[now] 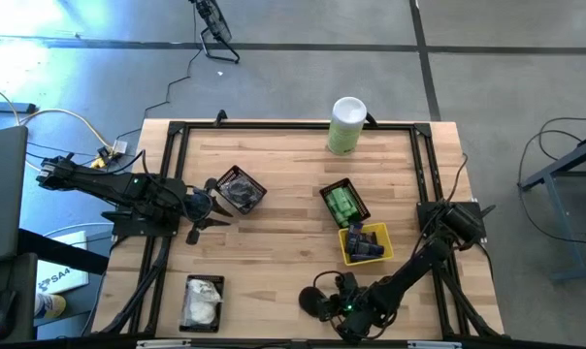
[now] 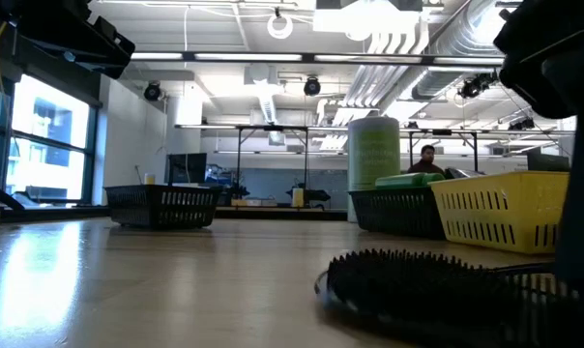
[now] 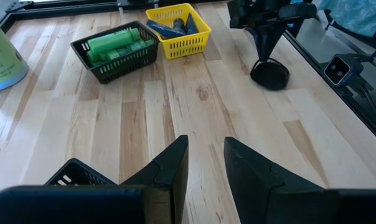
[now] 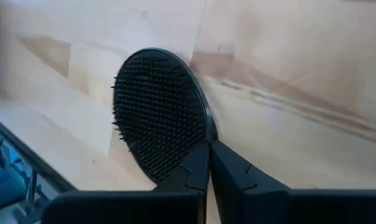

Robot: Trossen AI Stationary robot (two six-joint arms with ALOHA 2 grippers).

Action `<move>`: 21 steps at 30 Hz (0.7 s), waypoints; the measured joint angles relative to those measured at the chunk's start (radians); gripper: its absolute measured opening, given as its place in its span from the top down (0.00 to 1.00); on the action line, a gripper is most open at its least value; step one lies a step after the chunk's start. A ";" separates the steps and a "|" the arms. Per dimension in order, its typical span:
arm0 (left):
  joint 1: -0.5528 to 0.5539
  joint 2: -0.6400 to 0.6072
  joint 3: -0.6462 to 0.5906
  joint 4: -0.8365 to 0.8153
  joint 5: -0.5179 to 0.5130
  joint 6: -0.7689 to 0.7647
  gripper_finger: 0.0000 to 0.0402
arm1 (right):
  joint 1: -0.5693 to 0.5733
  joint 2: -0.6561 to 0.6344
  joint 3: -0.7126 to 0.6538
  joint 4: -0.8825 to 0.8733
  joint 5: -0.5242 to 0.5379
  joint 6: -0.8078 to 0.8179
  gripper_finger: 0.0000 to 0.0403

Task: Pick & Place Travel size toiletries
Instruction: Put the hairbrush into the top left black bin

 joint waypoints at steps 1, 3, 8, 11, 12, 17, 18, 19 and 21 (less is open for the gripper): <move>0.000 0.000 0.000 0.000 0.000 0.000 0.75 | 0.001 -0.002 0.000 0.002 -0.001 -0.005 0.99; 0.000 0.000 0.000 0.000 0.000 0.000 0.75 | 0.003 -0.011 0.000 0.003 0.007 -0.021 0.99; 0.000 0.000 0.000 0.000 0.000 0.000 0.75 | 0.006 -0.049 0.000 0.009 0.058 -0.080 0.99; 0.000 0.000 0.000 0.005 0.000 0.000 0.75 | 0.006 -0.083 0.000 0.007 0.105 -0.130 0.99; 0.000 0.000 0.000 0.006 0.000 0.000 0.75 | 0.005 -0.094 0.000 0.005 0.124 -0.149 0.99; 0.000 0.000 0.000 0.007 0.000 0.000 0.75 | -0.006 -0.159 0.000 0.000 0.229 -0.264 0.99; 0.000 0.000 0.000 0.006 0.000 0.000 0.75 | -0.012 -0.172 0.000 0.003 0.248 -0.296 0.99; 0.000 0.000 0.000 0.007 0.000 0.000 0.75 | -0.020 -0.182 0.000 0.012 0.264 -0.331 0.99; 0.000 0.000 0.000 0.008 0.000 0.000 0.75 | -0.037 -0.200 0.000 0.021 0.291 -0.407 0.99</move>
